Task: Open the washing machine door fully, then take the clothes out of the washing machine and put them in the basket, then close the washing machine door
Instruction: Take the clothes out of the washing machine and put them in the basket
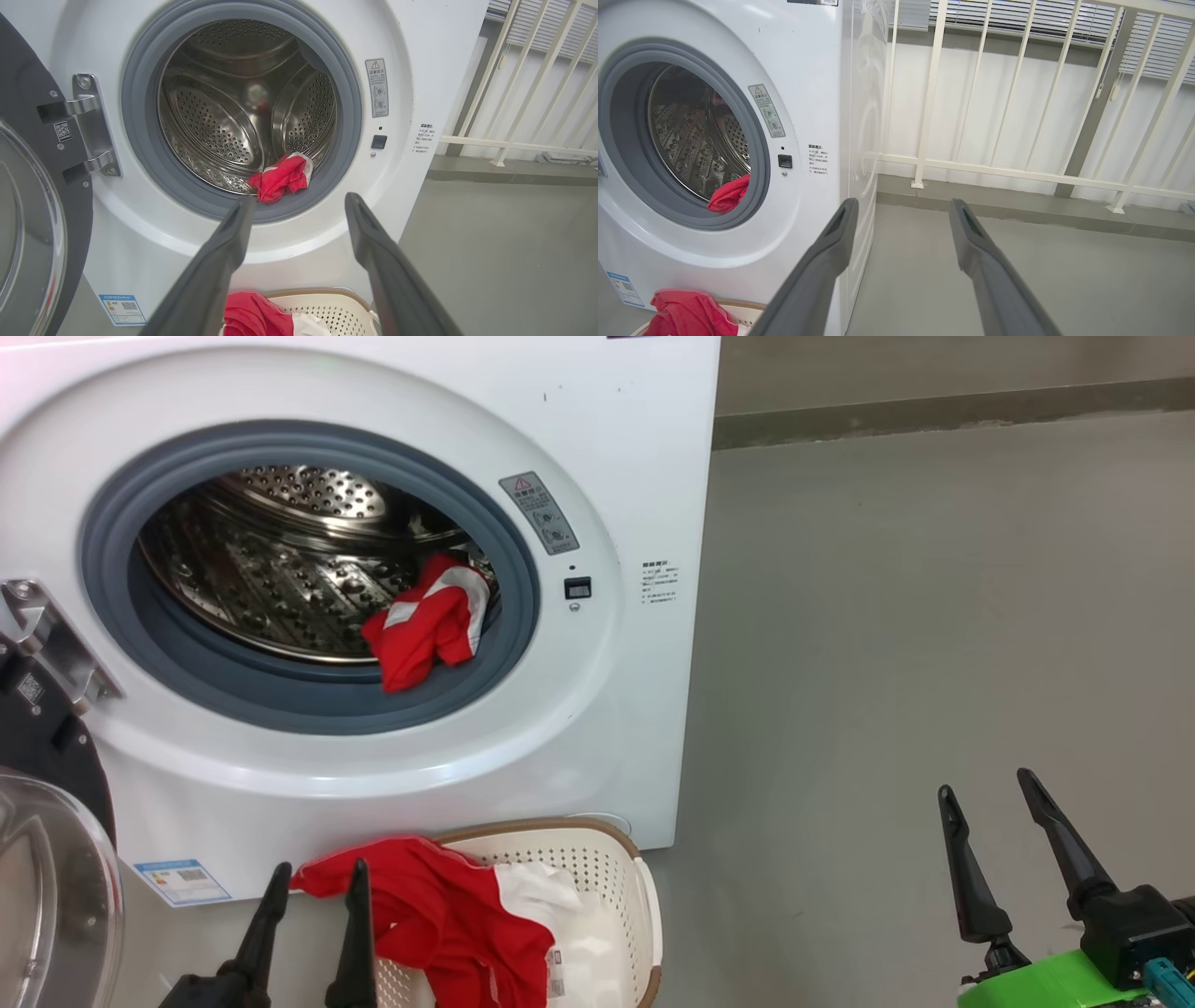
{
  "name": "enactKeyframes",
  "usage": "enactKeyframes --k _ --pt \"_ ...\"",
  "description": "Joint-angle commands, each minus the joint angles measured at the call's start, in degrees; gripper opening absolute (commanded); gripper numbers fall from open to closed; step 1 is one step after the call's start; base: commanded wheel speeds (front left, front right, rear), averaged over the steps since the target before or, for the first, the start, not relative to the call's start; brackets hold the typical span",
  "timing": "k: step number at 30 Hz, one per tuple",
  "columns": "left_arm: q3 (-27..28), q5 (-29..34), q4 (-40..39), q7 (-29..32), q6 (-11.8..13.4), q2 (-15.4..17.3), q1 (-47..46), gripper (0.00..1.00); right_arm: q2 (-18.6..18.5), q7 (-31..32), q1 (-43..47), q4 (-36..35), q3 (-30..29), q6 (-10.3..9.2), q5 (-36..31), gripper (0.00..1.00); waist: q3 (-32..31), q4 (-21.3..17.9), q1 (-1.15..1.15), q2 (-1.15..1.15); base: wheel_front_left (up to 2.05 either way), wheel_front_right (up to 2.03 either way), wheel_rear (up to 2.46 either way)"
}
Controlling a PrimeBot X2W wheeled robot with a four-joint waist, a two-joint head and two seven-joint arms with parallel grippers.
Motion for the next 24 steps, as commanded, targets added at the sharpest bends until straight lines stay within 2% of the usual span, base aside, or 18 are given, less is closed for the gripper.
enactKeyframes --k 1,24 --pt "1.64 -0.39 -1.67 -0.69 0.46 0.65 -0.72 1.0 -0.7 -0.36 -0.95 -1.64 1.38 0.26 0.6 1.0 0.07 0.08 0.0 0.0 0.0 0.0 0.0" --pt "0.59 -2.26 -1.35 -0.69 1.88 0.64 -1.79 1.0 -0.7 -0.36 -0.94 -2.04 1.39 0.26 1.49 1.0 2.45 1.05 0.0 0.0 0.0 0.0 0.0"
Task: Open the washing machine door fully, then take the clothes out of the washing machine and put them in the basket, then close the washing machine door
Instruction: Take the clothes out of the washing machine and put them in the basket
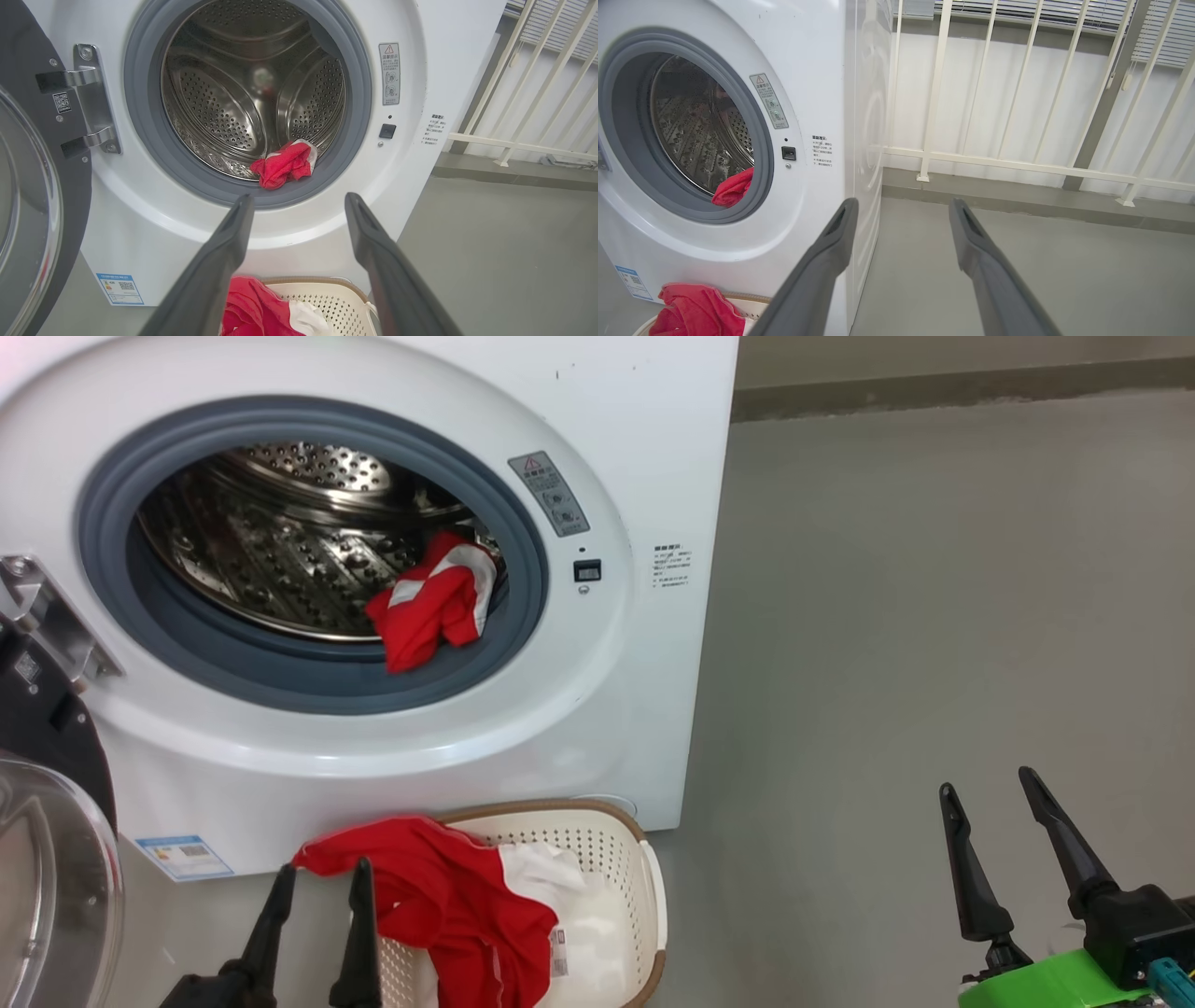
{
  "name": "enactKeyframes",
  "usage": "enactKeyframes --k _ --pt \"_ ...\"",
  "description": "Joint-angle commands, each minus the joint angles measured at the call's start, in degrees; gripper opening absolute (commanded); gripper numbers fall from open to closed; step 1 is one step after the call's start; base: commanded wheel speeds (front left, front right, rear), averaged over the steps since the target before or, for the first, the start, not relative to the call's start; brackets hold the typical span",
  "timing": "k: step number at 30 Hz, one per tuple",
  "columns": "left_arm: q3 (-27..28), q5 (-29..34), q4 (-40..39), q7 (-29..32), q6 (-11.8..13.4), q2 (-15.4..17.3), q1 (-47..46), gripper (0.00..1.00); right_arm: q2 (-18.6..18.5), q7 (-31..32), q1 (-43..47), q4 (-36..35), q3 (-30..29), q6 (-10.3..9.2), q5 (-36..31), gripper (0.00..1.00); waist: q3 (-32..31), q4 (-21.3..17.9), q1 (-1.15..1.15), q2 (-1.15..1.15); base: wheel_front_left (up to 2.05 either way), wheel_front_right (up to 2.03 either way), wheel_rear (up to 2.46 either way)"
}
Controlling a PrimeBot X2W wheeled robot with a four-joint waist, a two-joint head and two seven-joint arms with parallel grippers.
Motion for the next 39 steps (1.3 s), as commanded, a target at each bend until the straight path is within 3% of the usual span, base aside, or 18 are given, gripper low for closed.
enactKeyframes --k 1,18,39 --pt "1.71 -0.5 -1.44 -0.69 0.68 0.63 -2.13 1.0 -0.72 -0.36 -1.14 -1.74 1.34 0.26 0.9 1.0 0.92 0.31 0.0 0.0 0.0 0.0 0.0" --pt "0.34 -0.41 1.96 -0.69 0.64 0.62 -13.82 1.0 -0.72 -0.36 -6.69 -3.08 3.94 0.26 1.56 1.0 12.34 1.95 0.0 0.0 0.0 0.0 0.0" --pt "2.37 1.74 11.76 -0.69 -1.86 3.39 -38.16 1.0 -0.72 -0.36 -13.72 -4.8 6.54 0.26 2.43 1.0 25.72 -1.04 0.0 0.0 0.0 0.0 0.0"
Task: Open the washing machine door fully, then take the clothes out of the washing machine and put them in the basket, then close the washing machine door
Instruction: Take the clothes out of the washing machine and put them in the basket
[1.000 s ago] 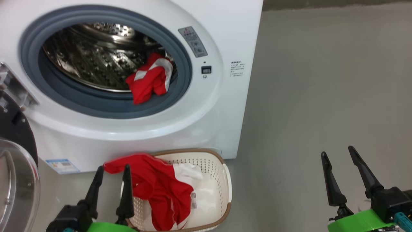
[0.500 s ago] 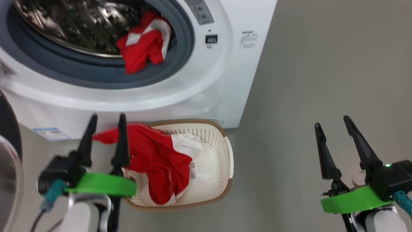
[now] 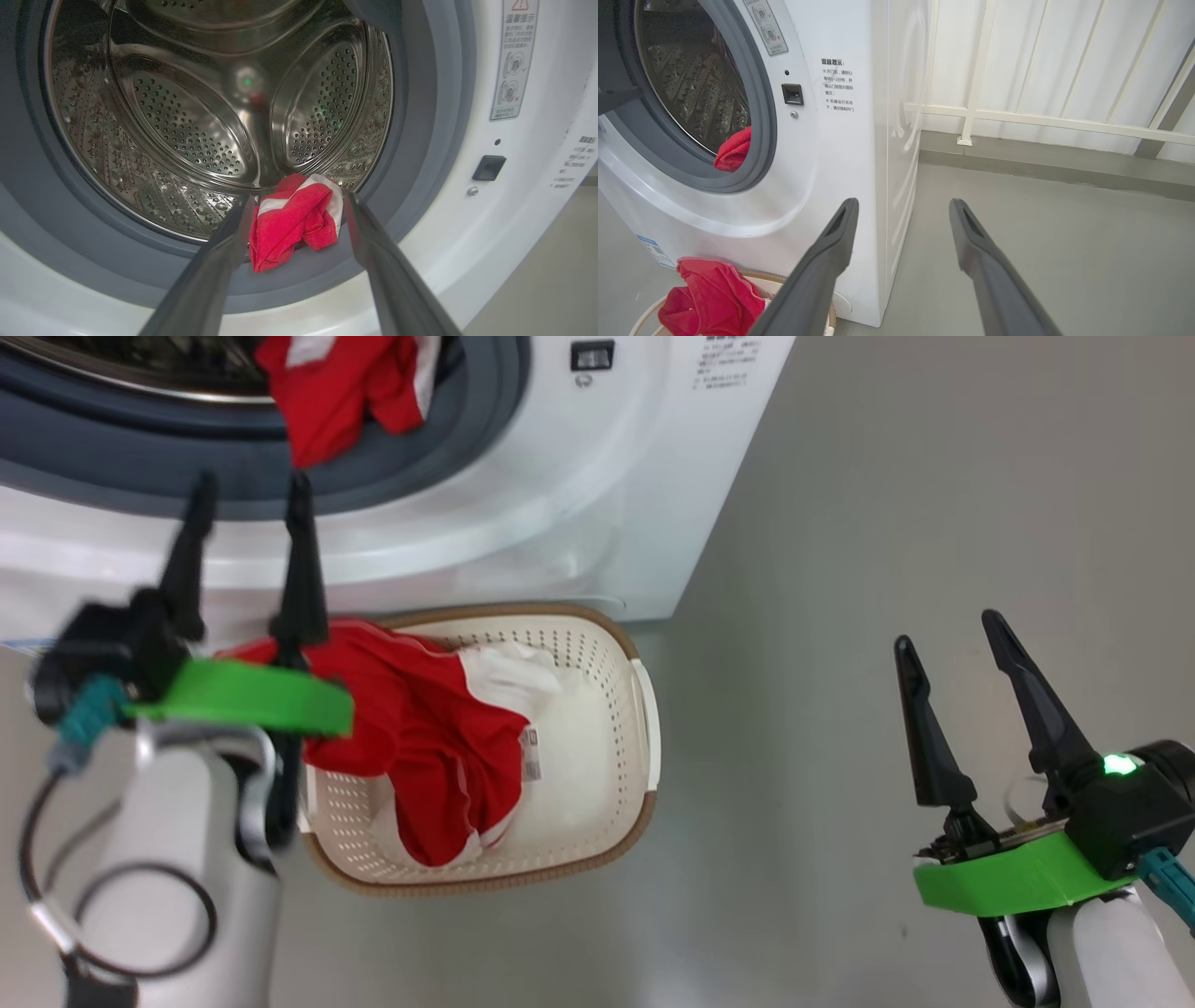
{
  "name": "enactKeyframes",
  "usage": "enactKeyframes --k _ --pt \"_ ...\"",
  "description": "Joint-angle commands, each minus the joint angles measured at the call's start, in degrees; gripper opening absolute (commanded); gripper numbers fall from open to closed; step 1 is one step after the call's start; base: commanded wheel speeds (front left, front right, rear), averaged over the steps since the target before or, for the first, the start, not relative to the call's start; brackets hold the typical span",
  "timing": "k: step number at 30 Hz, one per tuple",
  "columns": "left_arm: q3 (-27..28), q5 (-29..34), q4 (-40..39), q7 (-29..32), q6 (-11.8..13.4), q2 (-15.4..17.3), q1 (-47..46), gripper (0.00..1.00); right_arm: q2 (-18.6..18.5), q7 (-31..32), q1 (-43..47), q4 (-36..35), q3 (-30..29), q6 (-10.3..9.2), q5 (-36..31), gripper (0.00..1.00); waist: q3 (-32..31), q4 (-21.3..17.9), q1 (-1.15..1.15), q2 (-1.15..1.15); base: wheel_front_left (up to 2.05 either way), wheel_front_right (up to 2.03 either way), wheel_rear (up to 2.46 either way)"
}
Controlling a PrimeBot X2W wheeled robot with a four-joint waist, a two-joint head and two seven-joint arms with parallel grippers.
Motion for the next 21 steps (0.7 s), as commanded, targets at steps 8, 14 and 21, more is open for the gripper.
enactKeyframes --k 8,14,21 --pt "2.37 1.41 5.02 -0.51 -0.58 4.13 -12.62 1.0 -0.51 -0.36 -3.44 -1.81 2.7 0.26 0.36 1.0 7.48 -2.48 0.0 0.0 0.0 0.0 0.0" --pt "2.95 0.48 10.93 -0.51 -1.45 5.0 -20.59 1.0 -0.51 -0.36 -5.36 -1.72 3.32 0.26 0.76 1.0 10.49 -2.93 0.0 0.0 0.0 0.0 0.0" --pt "4.62 -1.12 17.06 -0.51 -2.19 6.65 -28.03 1.0 -0.51 -0.36 -7.47 -1.0 5.19 0.26 1.46 1.0 12.76 -3.95 0.0 0.0 0.0 0.0 0.0"
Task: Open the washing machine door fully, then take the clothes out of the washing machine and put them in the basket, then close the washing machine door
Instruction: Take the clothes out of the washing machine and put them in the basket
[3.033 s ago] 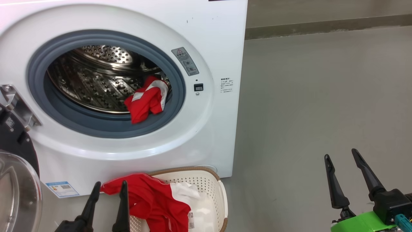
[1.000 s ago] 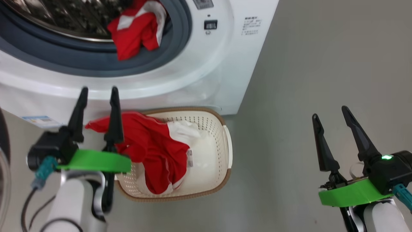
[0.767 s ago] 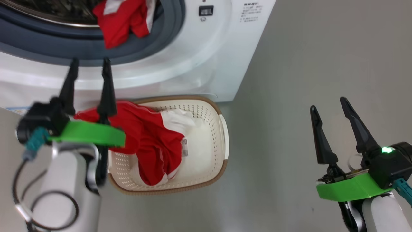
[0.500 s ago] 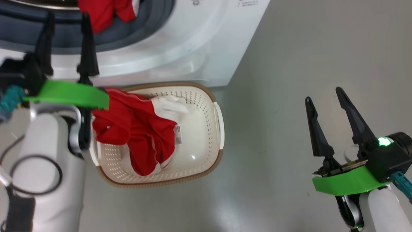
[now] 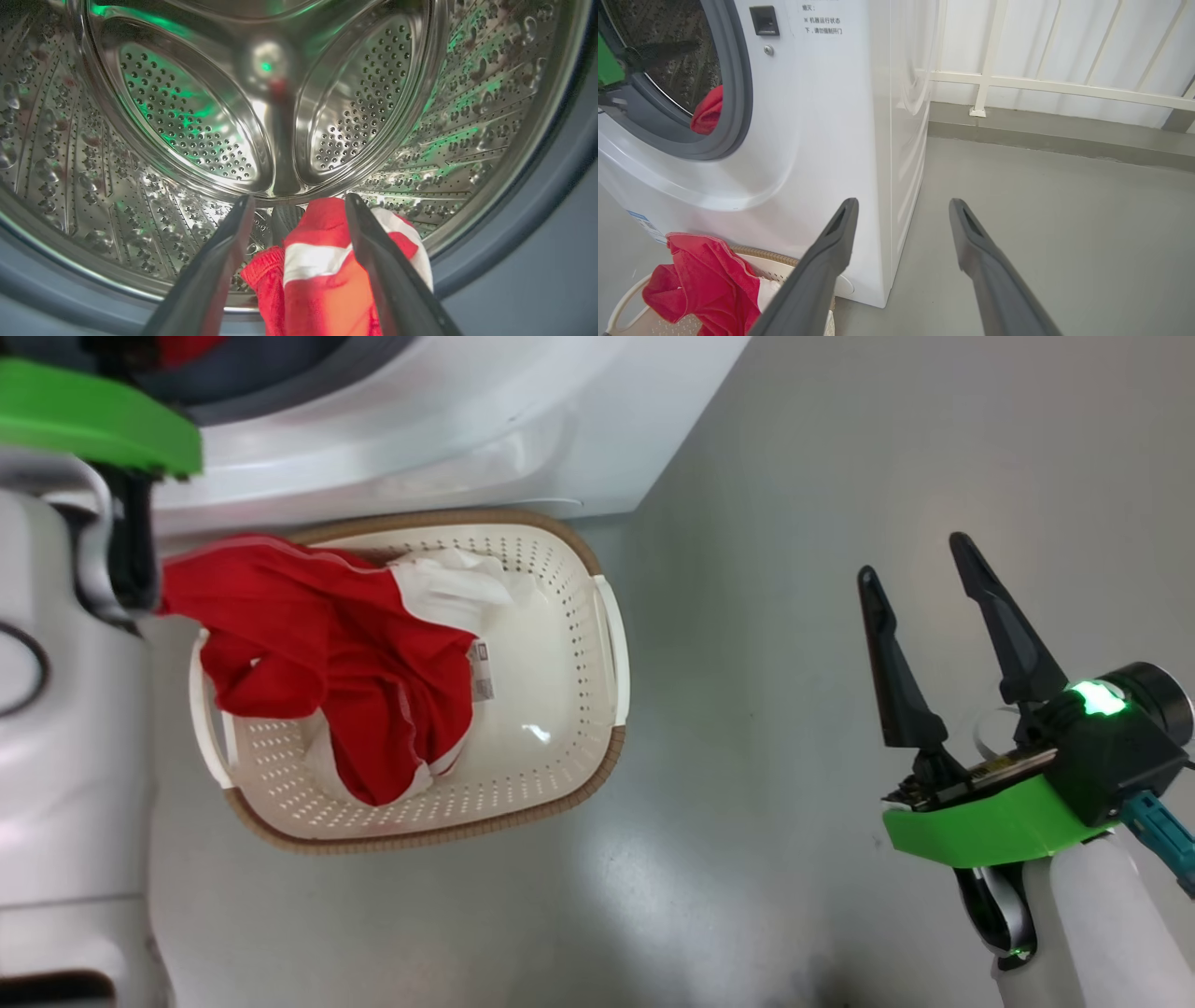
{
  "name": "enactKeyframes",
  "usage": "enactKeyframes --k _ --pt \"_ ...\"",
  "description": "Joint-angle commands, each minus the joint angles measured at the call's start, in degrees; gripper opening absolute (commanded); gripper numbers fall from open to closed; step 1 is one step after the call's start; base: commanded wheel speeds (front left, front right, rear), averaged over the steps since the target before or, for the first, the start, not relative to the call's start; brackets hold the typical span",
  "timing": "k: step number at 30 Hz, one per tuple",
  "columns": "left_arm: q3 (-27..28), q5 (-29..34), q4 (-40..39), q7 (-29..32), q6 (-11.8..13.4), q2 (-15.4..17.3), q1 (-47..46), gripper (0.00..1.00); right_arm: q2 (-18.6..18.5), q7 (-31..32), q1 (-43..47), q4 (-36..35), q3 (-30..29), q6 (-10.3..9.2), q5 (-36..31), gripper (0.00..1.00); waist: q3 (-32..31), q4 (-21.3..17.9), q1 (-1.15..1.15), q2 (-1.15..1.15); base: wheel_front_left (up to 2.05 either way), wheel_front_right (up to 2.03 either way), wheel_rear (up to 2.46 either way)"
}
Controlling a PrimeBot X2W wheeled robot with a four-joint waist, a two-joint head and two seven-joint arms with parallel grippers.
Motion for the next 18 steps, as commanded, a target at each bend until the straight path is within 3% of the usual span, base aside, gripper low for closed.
enactKeyframes --k 1,7,18 --pt "1.44 -0.46 0.58 -0.21 -0.32 2.99 -1.96 1.0 -0.34 -0.36 -0.4 -0.96 1.89 0.26 0.68 1.0 1.25 -0.92 -0.01 0.0 0.0 0.0 0.0" --pt "1.27 -2.34 6.66 2.56 -1.7 4.59 -7.63 1.0 -0.34 -0.36 -1.13 -0.51 2.5 0.26 1.44 1.0 2.46 -1.88 -0.01 0.0 0.0 0.0 0.0" --pt "-1.35 -5.12 13.47 14.81 -3.0 5.55 -11.94 1.0 -0.34 -0.36 -0.89 0.67 2.72 0.26 1.77 1.0 2.54 -2.0 -0.01 0.0 0.0 0.0 0.0"
